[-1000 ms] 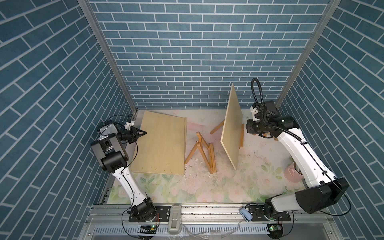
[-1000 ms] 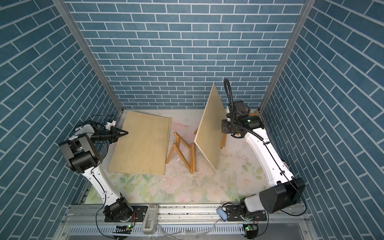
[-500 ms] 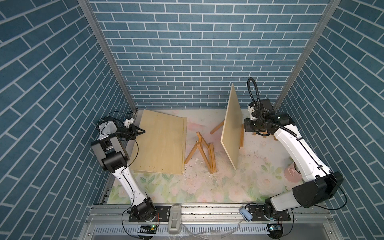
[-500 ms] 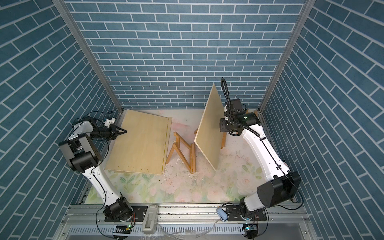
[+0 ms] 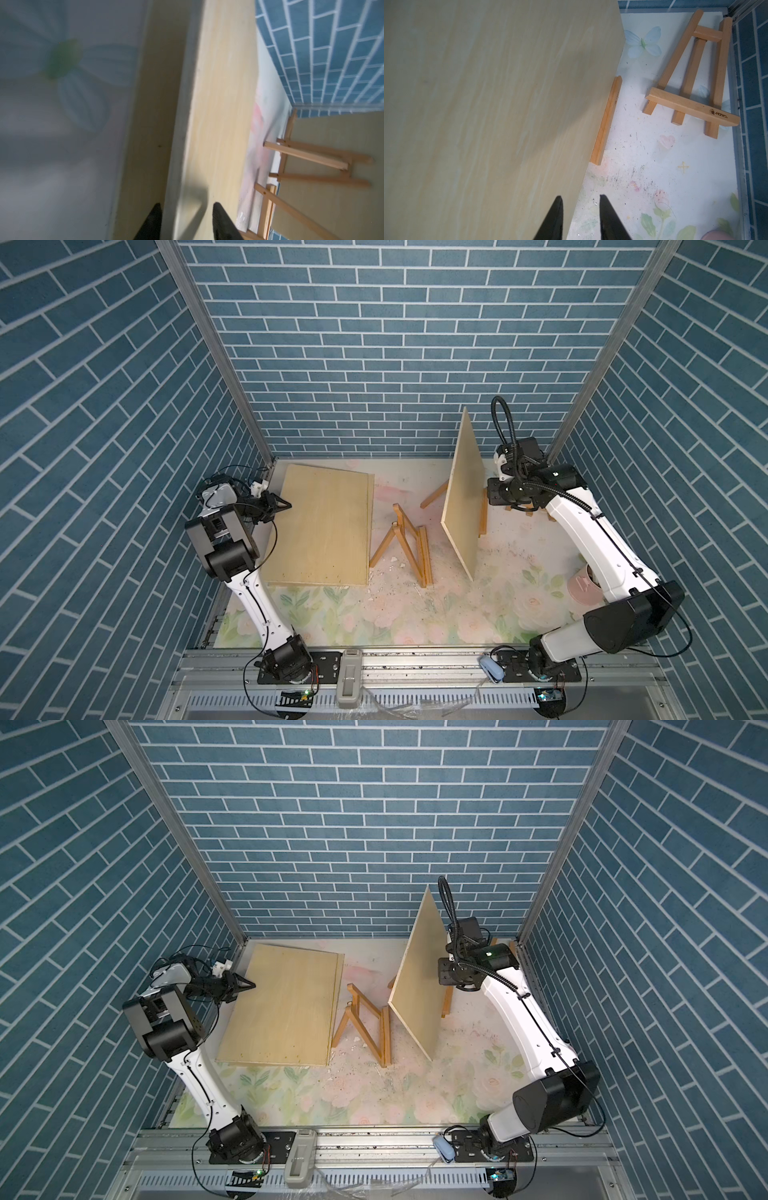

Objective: Disassemble the easel
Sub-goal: Place the drawing board on the drawing board.

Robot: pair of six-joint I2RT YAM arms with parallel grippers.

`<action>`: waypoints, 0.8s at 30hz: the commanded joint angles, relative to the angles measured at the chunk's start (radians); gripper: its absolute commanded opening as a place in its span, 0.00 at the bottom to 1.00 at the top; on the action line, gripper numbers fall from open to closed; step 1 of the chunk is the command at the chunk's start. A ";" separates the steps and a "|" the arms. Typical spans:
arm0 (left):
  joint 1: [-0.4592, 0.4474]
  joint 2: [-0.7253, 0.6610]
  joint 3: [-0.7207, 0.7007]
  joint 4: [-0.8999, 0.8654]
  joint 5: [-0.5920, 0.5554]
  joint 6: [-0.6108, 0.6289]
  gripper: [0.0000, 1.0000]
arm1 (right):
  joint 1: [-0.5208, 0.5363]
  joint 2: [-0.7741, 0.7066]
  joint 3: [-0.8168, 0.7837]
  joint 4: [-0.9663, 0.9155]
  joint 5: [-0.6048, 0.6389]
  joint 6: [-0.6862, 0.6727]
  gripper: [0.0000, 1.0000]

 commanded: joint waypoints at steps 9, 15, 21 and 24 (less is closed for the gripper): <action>-0.025 -0.052 0.027 0.012 -0.166 -0.052 0.46 | 0.016 0.019 0.046 -0.040 0.029 0.033 0.32; -0.039 -0.117 0.012 0.035 -0.206 -0.081 0.44 | 0.020 0.024 0.060 -0.059 0.046 0.021 0.32; -0.055 -0.261 -0.060 0.081 -0.238 -0.126 0.41 | 0.025 0.002 0.065 -0.057 0.092 -0.006 0.32; -0.055 -0.333 -0.098 0.093 -0.278 -0.158 0.41 | 0.025 -0.005 0.066 -0.052 0.098 -0.016 0.32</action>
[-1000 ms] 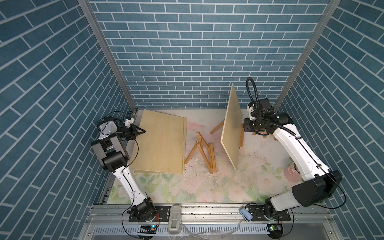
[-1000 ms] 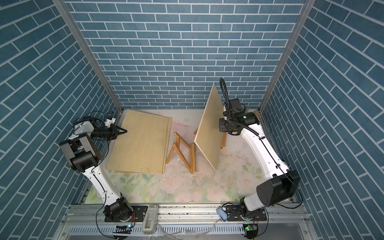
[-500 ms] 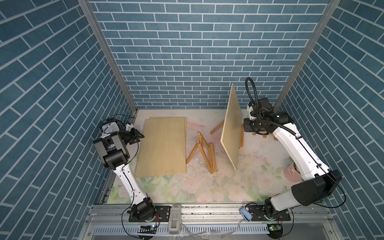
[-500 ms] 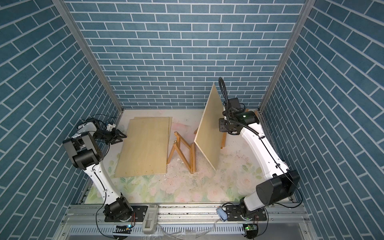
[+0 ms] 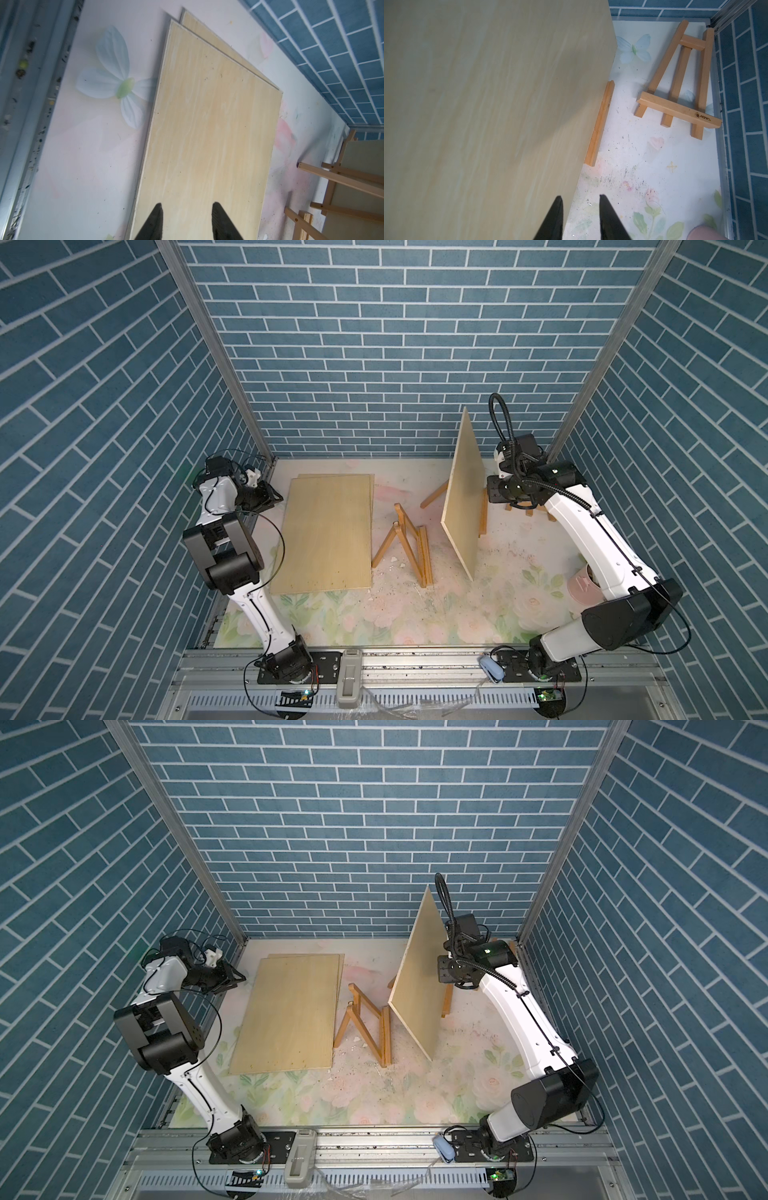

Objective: Disassemble the easel
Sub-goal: Place the drawing board on the drawing board.

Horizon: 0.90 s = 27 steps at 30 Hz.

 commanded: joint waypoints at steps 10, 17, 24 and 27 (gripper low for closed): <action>-0.010 -0.007 -0.063 -0.022 -0.243 -0.106 0.16 | 0.007 -0.047 -0.018 0.004 0.048 -0.029 0.29; -0.030 0.101 -0.008 -0.015 -0.273 -0.129 0.16 | 0.008 -0.047 -0.026 0.003 0.054 -0.048 0.29; -0.059 0.215 0.096 -0.018 -0.307 -0.154 0.16 | 0.007 -0.026 -0.022 0.001 0.062 -0.069 0.29; -0.067 0.263 0.146 -0.026 -0.325 -0.168 0.16 | 0.007 -0.009 -0.013 -0.003 0.064 -0.074 0.29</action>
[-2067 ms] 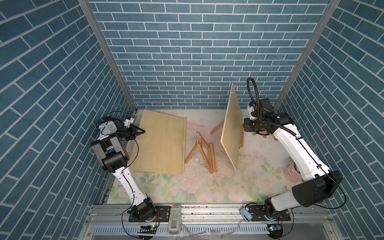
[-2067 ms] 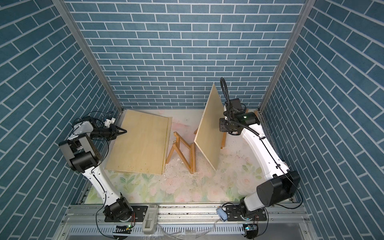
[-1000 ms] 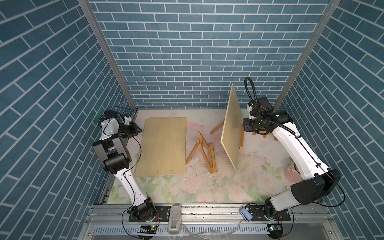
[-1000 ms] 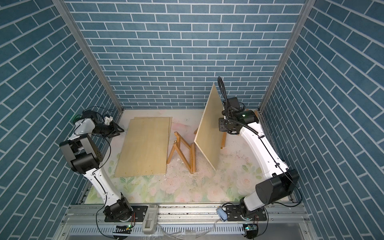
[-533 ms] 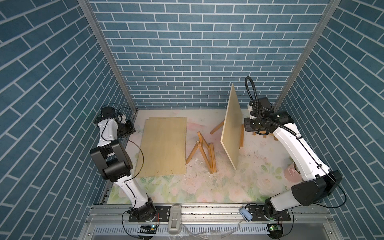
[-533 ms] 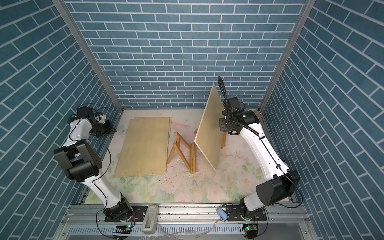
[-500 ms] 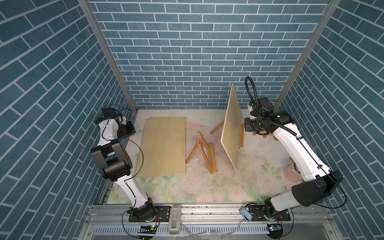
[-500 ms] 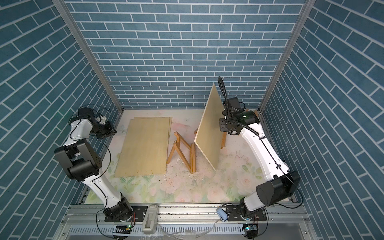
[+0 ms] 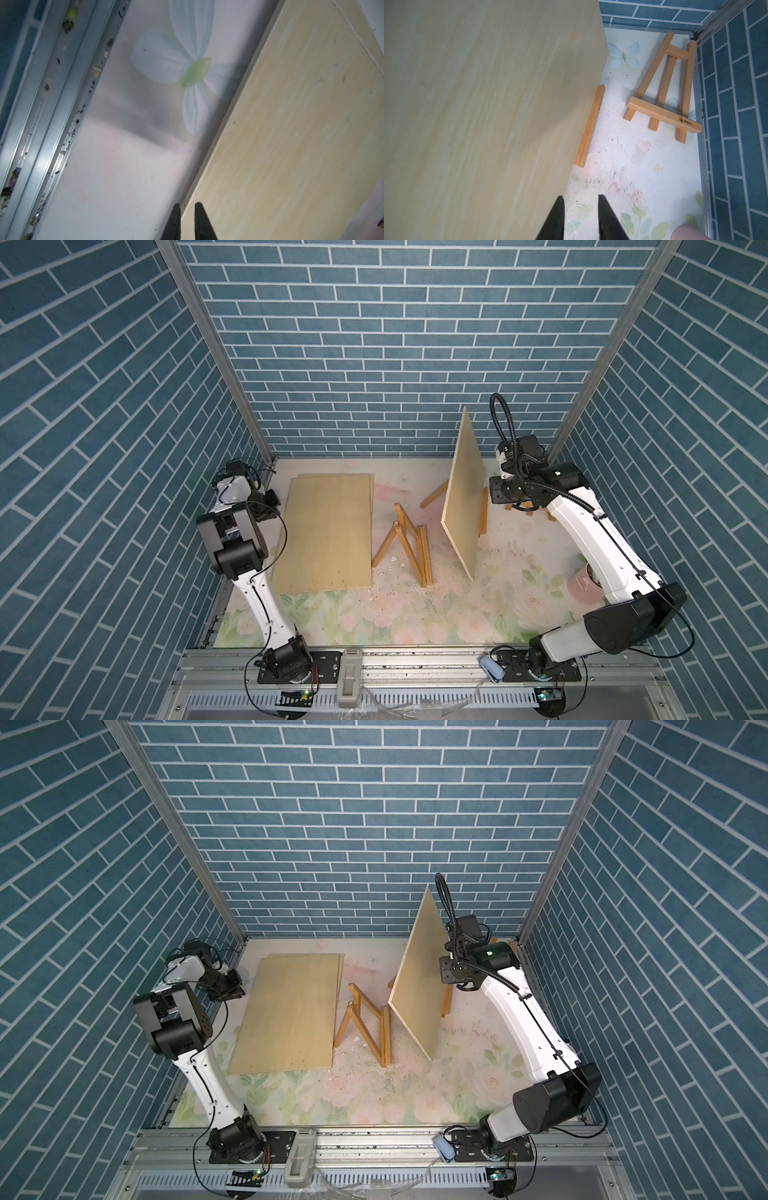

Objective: Disassemble the easel
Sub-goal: Place the drawing board on the drawing board.

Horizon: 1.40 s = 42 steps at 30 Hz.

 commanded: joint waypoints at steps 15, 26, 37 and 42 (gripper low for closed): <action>-0.049 0.230 0.305 -0.122 -0.064 -0.038 0.16 | 0.006 0.108 0.069 -0.024 0.023 -0.029 0.30; -0.082 0.319 0.417 -0.146 -0.042 -0.062 0.16 | 0.006 0.119 0.086 -0.038 0.042 -0.027 0.30; -0.077 0.287 0.422 -0.147 -0.059 -0.076 0.16 | 0.006 0.138 0.103 -0.044 0.031 -0.023 0.30; -0.044 0.158 0.321 -0.056 -0.048 -0.107 0.16 | 0.006 0.132 0.092 -0.037 0.033 -0.027 0.30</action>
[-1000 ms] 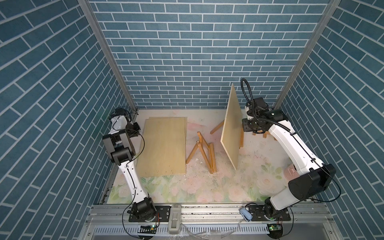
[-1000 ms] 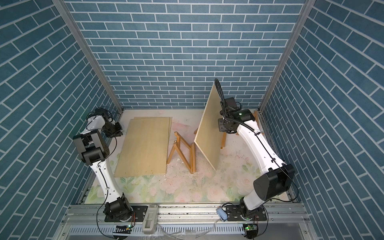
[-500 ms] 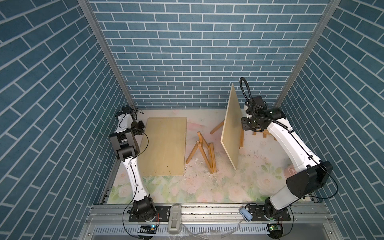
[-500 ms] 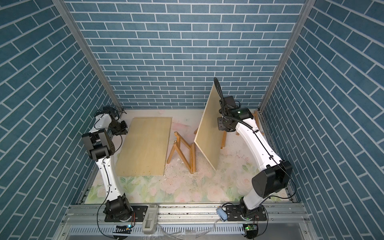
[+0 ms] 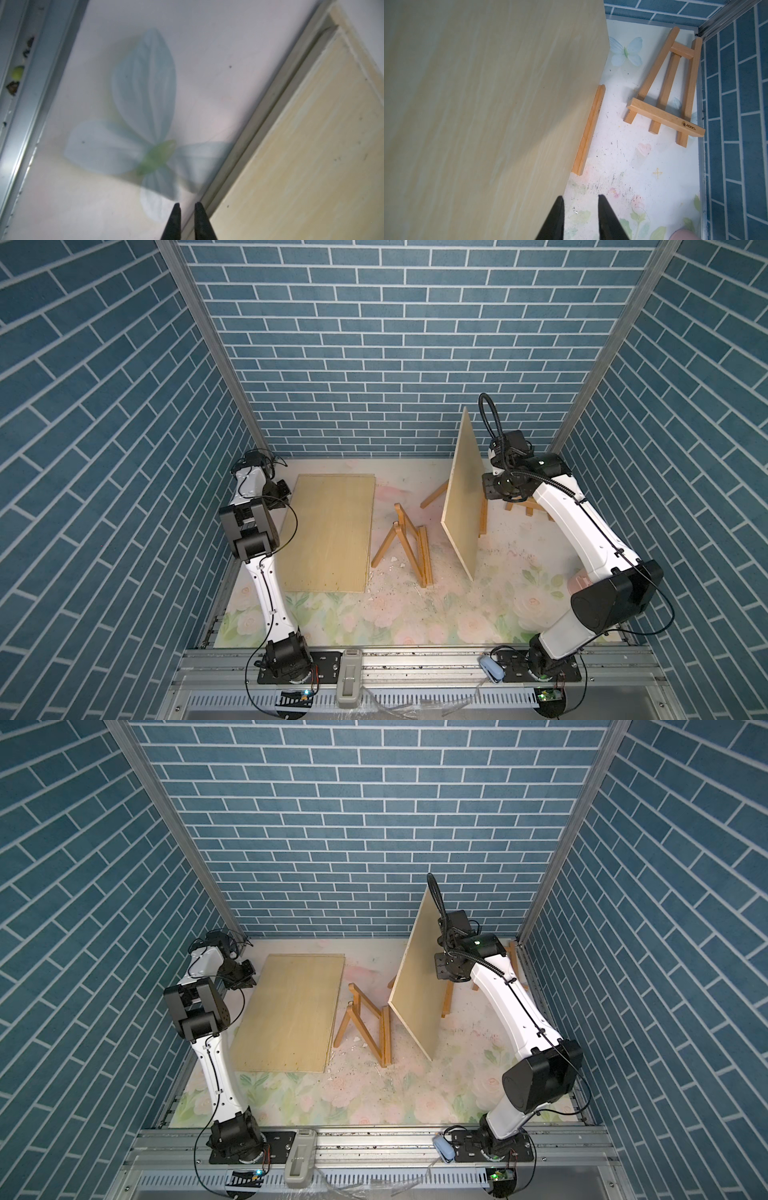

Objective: Disassemble the easel
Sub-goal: Place the drawing board on the drawing board, then pick up the easel at the center of the board.

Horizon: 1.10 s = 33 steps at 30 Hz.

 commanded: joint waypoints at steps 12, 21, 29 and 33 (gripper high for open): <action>-0.020 -0.661 -0.293 0.096 0.121 -0.029 0.26 | 0.004 -0.102 -0.018 0.084 0.006 -0.076 0.30; -0.297 -1.166 -0.604 0.027 0.045 -0.120 0.28 | -0.013 -0.148 -0.015 0.095 -0.099 -0.089 0.33; -0.773 -1.331 -0.733 0.107 -0.172 -0.368 0.31 | -0.037 -0.123 0.046 0.104 -0.311 -0.071 0.33; -0.983 -1.286 -0.714 0.100 -0.267 -0.427 0.31 | -0.037 -0.114 0.040 0.101 -0.329 -0.085 0.33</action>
